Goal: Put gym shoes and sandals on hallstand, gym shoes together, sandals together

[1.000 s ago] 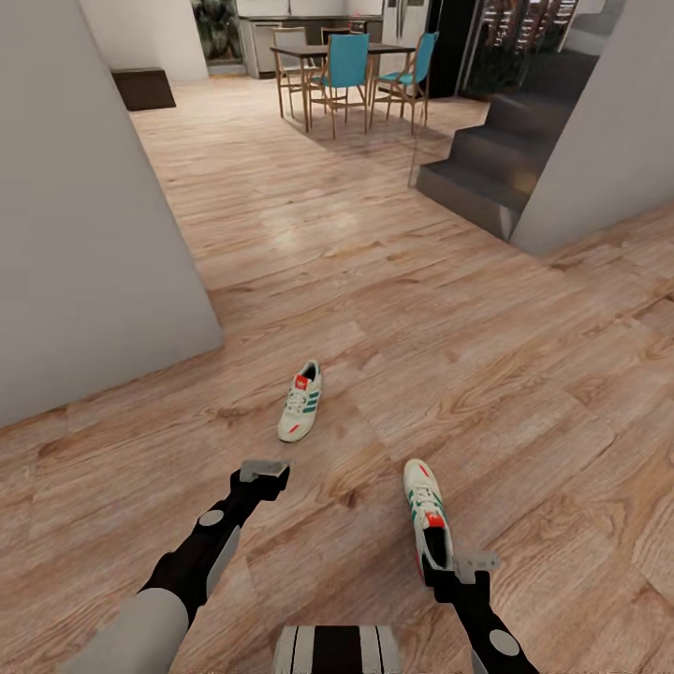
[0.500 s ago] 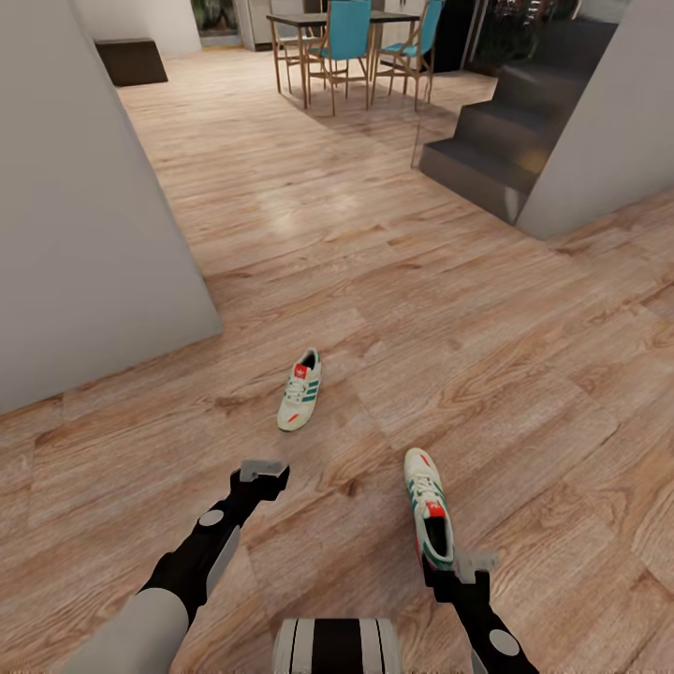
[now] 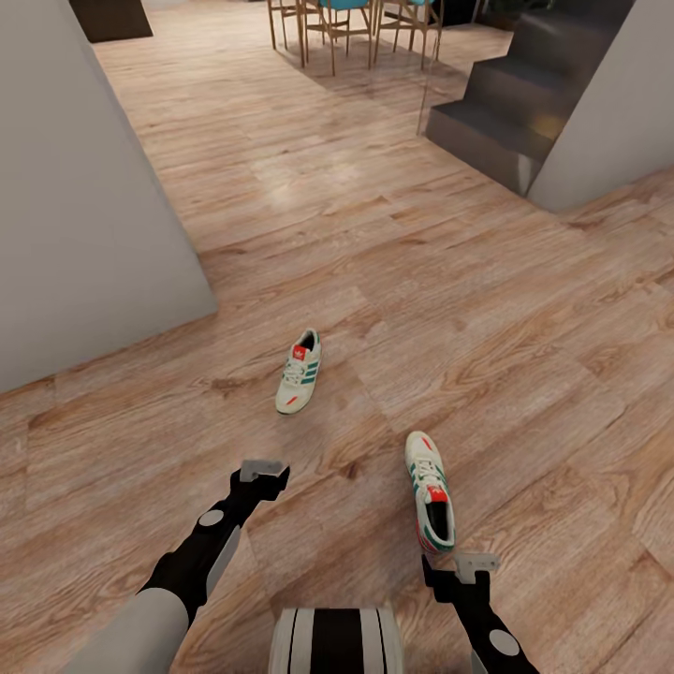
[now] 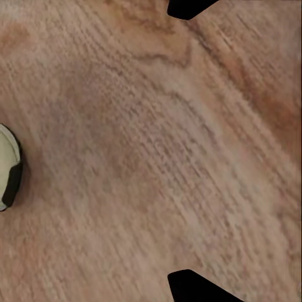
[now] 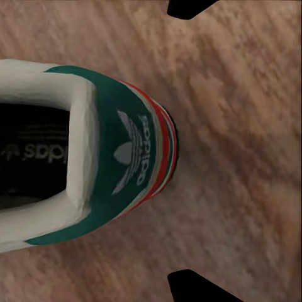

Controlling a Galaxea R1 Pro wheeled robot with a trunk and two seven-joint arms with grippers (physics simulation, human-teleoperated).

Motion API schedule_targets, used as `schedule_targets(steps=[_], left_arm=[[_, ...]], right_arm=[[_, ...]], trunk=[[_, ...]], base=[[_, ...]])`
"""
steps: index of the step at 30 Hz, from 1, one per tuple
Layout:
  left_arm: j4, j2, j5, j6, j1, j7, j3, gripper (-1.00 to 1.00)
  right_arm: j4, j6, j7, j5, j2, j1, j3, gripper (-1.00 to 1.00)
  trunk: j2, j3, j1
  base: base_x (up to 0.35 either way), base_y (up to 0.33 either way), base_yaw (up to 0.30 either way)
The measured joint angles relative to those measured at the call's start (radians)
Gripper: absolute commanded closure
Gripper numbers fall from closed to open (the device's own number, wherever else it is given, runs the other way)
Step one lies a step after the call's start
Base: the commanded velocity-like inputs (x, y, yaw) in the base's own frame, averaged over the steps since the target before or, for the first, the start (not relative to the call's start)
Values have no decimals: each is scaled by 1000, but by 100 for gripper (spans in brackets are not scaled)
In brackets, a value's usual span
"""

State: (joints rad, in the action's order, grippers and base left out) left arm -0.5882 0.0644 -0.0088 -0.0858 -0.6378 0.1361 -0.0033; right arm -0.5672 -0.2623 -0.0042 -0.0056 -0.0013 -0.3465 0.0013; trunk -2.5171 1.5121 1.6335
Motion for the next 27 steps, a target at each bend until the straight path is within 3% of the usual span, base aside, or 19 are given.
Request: schedule_targets(steps=[5, 12, 27], left_arm=[[0, 0, 0, 0, 0, 0, 0, -100], [0, 0, 0, 0, 0, 0, 0, -100], [0, 0, 0, 16, 0, 0, 2, -100]], right_arm=[[0, 0, 0, 0, 0, 0, 0, -100], [0, 0, 0, 0, 0, 0, 0, -100], [-1, 0, 0, 0, 0, 0, 0, -100]], trunk=[[0, 3, 0], [-1, 32, 2], [-1, 36, 2]], base=[[0, 0, 0], [0, 0, 0], [27, 0, 0]])
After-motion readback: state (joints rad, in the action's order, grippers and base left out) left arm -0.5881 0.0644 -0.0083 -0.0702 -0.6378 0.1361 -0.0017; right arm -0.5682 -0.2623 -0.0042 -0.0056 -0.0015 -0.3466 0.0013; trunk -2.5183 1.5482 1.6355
